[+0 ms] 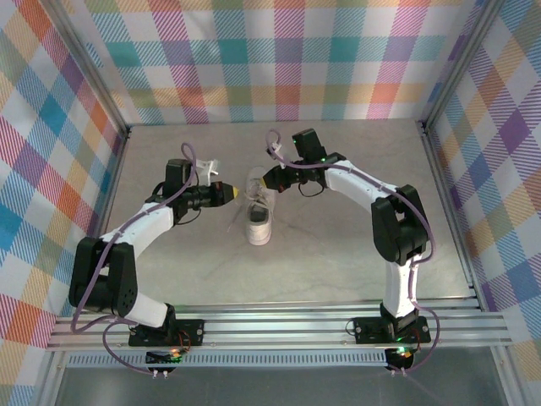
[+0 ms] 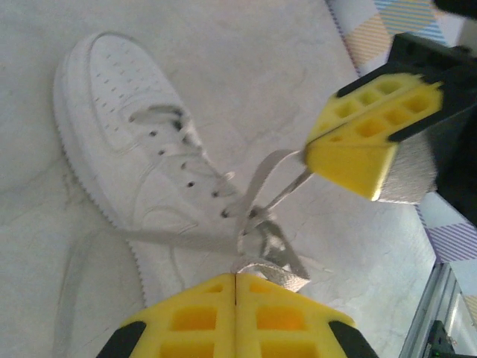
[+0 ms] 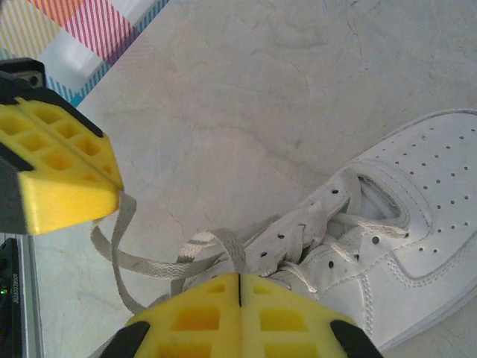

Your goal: Tie the shoes

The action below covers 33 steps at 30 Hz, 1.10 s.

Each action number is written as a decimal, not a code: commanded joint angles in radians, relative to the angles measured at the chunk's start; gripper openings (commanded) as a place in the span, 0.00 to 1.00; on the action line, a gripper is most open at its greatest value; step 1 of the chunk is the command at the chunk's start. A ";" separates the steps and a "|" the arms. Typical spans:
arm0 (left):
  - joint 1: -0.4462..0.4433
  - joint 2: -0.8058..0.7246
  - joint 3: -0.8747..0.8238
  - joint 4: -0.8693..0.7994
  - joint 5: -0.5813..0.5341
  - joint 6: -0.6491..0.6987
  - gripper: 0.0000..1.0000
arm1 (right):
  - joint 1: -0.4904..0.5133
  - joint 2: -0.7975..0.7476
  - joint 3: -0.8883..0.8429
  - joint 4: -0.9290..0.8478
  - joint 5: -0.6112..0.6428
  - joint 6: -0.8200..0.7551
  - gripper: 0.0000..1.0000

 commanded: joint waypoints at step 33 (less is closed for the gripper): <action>0.122 -0.189 -0.252 0.038 -0.113 -0.041 0.00 | 0.001 -0.116 -0.189 0.132 0.166 -0.116 0.00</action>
